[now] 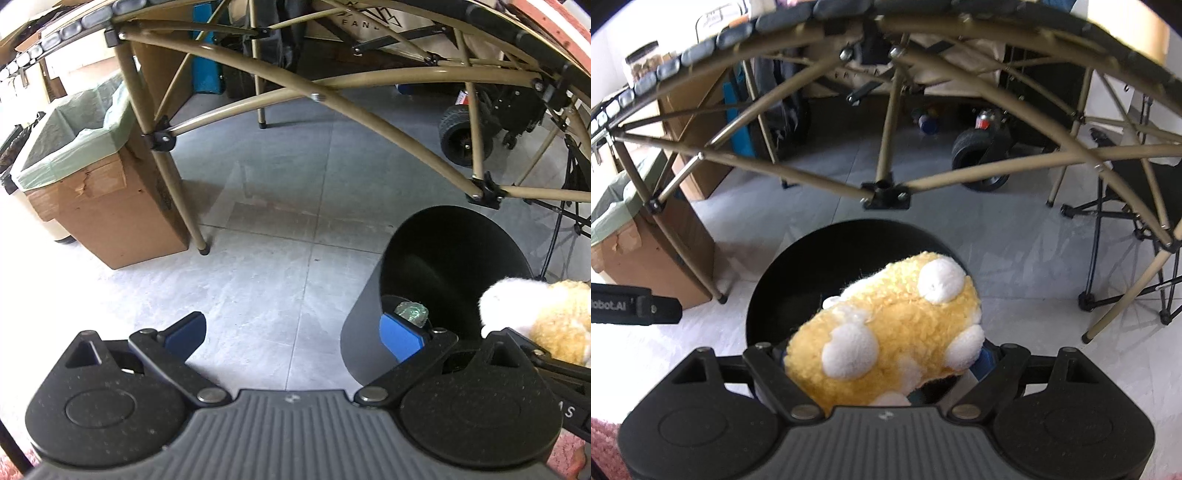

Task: Collect trash
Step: 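Lower the yellow plush into the bin and open the right gripper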

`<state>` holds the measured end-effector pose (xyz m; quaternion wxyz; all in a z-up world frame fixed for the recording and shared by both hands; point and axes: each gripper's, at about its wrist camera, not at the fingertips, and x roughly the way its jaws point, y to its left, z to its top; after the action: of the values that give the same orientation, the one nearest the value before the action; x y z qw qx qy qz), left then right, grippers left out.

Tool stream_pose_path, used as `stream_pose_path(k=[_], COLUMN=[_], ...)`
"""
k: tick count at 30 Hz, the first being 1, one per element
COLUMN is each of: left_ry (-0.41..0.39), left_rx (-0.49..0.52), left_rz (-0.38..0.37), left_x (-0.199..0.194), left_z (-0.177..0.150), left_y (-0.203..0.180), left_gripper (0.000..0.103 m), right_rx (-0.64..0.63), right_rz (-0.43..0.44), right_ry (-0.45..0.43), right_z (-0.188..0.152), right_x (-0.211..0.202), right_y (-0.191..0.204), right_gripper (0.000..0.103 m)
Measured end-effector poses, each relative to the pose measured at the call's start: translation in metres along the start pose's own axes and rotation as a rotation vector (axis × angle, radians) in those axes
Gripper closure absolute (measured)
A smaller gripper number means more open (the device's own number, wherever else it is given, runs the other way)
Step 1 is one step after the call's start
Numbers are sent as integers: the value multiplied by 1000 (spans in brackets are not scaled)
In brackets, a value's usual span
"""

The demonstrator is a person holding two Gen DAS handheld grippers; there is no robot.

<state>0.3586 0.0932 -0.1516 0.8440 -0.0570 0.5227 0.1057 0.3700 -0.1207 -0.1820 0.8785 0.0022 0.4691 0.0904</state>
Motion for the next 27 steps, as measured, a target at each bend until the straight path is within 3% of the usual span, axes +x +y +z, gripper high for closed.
stream_pose_path(k=[15, 27], left_ry=[24, 34], left_rx=[-21, -20], left_rz=[28, 38], left_x=[9, 14], left_z=[-2, -3], left_y=[23, 27], left_gripper=[1, 1], right_rx=[54, 63], right_rz=[-1, 5], right_ry=[149, 178], right_z=[8, 6], right_x=[53, 59], right_y=[22, 25], right_gripper=[19, 17])
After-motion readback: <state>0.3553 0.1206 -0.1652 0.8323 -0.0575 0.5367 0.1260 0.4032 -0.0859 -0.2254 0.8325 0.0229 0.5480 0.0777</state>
